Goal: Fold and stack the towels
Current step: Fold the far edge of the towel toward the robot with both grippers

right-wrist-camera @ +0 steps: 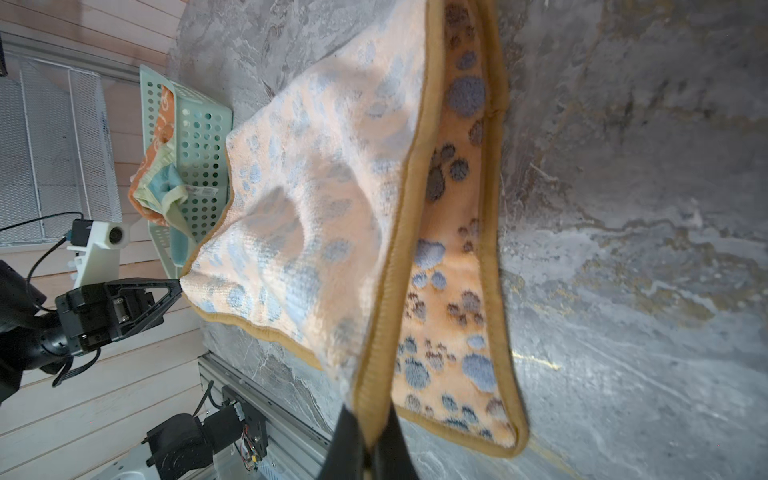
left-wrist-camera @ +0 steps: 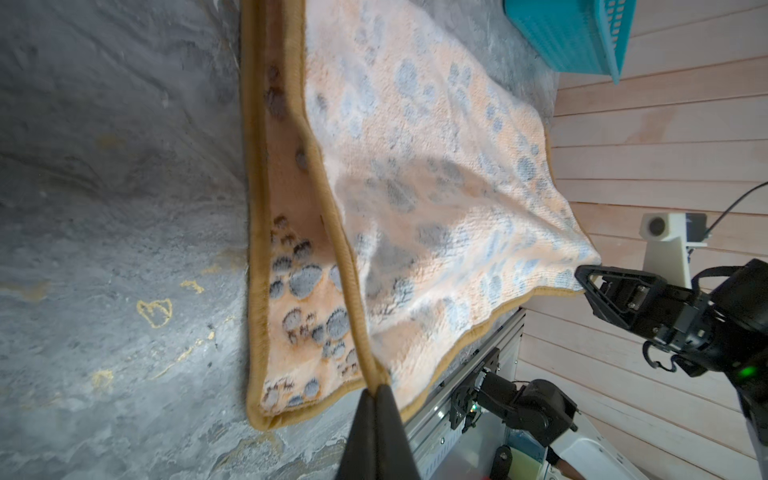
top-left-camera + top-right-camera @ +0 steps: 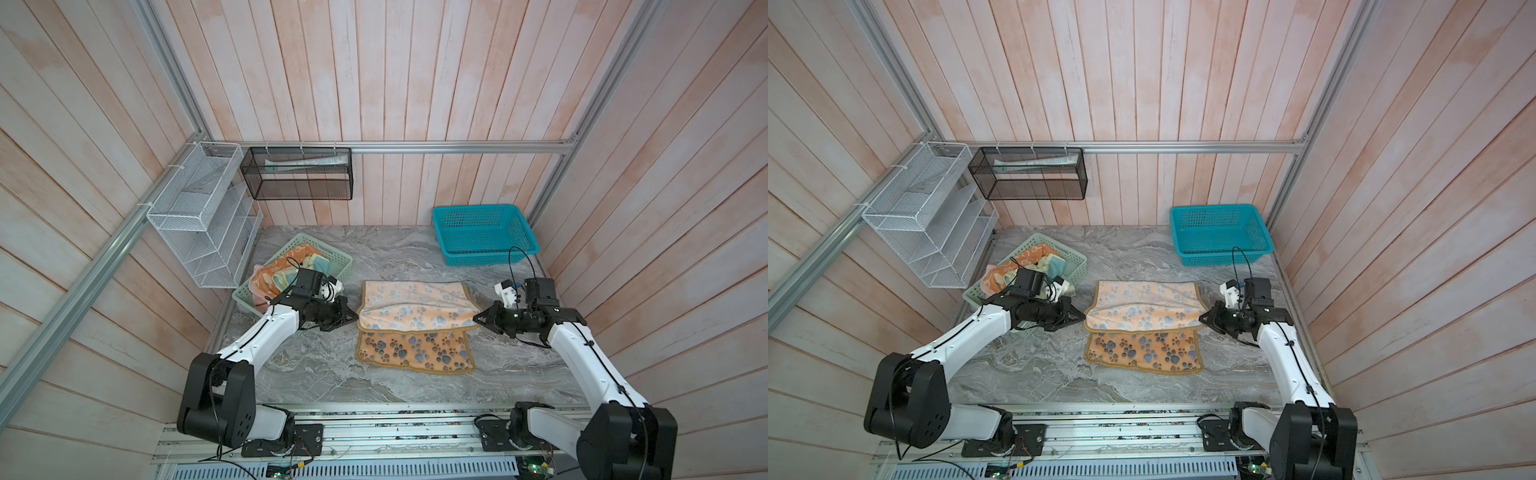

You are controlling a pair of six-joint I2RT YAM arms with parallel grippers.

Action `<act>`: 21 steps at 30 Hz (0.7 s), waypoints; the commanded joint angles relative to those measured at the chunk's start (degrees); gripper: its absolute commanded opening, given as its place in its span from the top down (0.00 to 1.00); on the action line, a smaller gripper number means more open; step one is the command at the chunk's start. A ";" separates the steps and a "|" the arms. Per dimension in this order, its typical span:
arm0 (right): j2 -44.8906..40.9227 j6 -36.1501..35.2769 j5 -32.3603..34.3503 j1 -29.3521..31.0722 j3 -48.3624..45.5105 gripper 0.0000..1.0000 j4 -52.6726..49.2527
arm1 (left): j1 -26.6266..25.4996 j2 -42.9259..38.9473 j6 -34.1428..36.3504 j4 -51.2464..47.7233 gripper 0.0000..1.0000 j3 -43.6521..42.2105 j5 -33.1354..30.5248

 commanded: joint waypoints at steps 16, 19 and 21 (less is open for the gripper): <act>12.68 7.60 4.50 4.73 -16.80 1.00 18.52 | 0.56 7.47 2.42 3.14 1.00 -7.80 -2.60; 16.82 6.03 6.35 4.70 -15.94 1.00 21.26 | 1.31 8.17 2.33 3.99 1.00 -8.42 -3.31; 18.66 5.35 6.40 4.72 -14.60 1.00 21.62 | 1.58 8.16 2.26 3.80 1.00 -8.09 -3.62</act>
